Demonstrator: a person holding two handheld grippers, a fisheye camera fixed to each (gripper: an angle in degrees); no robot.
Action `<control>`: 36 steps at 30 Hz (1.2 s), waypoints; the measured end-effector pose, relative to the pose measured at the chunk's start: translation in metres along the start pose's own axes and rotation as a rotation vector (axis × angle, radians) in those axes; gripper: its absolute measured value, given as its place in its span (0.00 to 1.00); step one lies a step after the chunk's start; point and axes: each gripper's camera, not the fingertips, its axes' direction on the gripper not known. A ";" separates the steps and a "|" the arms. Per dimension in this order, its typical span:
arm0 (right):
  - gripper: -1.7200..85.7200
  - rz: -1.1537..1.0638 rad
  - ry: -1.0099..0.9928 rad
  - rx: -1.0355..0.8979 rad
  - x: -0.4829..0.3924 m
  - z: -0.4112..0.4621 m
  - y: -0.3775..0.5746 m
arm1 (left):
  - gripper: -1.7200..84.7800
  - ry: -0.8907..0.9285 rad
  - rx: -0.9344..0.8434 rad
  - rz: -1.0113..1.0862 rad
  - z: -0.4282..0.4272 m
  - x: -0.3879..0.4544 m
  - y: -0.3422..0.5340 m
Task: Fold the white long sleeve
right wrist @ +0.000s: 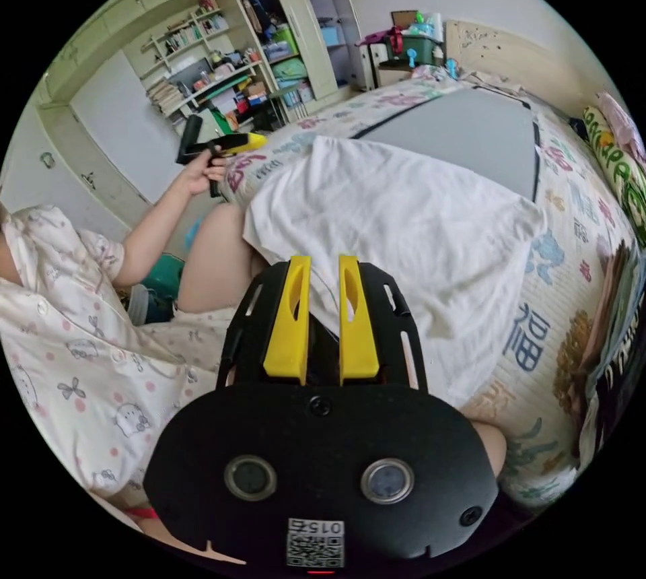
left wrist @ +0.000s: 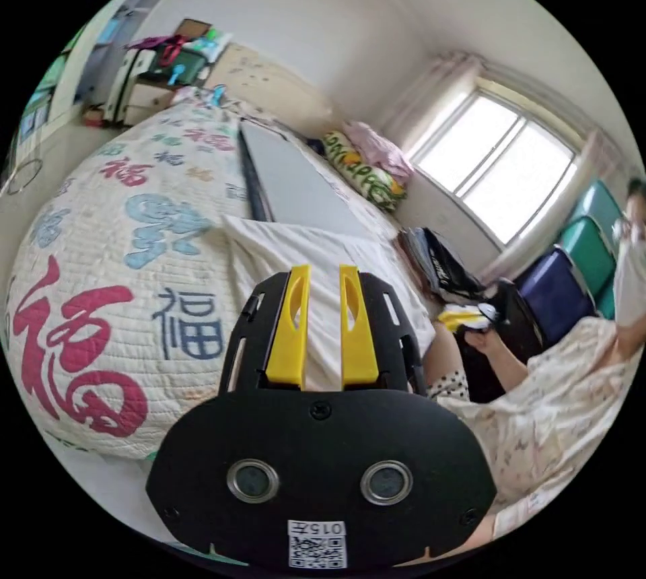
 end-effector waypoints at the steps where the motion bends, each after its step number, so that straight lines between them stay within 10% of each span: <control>1: 0.11 -0.025 -0.035 0.024 -0.007 0.012 -0.011 | 0.12 -0.052 -0.036 -0.041 0.012 -0.020 -0.007; 17: 0.09 -0.352 0.082 -0.217 -0.112 0.255 -0.062 | 0.09 0.002 -0.009 -0.208 0.083 -0.178 -0.005; 30: 0.02 -0.161 -0.143 -0.164 -0.070 0.210 -0.054 | 0.06 -0.257 -0.060 -0.181 0.049 -0.153 -0.026; 36: 0.02 -0.179 -0.111 -0.182 -0.084 0.204 -0.070 | 0.05 -0.038 -0.104 -0.226 0.064 -0.157 -0.036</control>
